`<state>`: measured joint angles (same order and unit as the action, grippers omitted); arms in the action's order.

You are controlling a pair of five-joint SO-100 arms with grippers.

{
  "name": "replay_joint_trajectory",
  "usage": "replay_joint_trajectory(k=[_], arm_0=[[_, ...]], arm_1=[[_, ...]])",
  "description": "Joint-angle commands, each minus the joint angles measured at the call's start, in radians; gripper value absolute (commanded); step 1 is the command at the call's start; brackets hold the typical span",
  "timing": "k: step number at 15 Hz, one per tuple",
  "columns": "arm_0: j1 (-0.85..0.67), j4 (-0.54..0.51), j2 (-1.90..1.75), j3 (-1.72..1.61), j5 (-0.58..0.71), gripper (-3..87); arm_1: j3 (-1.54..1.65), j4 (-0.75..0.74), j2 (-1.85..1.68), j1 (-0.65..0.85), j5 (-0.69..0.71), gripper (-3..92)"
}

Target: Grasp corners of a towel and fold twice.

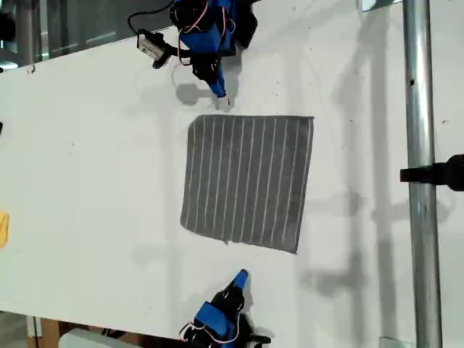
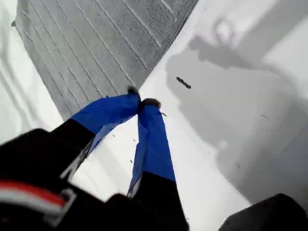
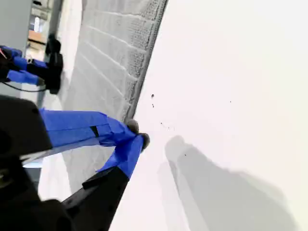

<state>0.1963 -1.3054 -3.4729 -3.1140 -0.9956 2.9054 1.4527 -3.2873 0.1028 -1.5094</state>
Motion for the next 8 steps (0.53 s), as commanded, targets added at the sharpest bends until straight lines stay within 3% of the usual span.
replay_joint_trajectory(k=[1, 8], arm_0=[[-0.374, 0.008, -0.003, -0.006, -0.476, -2.6], [-0.374, 0.006, -0.003, -0.006, -0.48, -2.6]], arm_1=[[-0.021, -0.008, -0.002, -0.06, -0.017, -0.3], [-0.021, 0.003, -0.002, -0.06, -0.026, -0.3]])
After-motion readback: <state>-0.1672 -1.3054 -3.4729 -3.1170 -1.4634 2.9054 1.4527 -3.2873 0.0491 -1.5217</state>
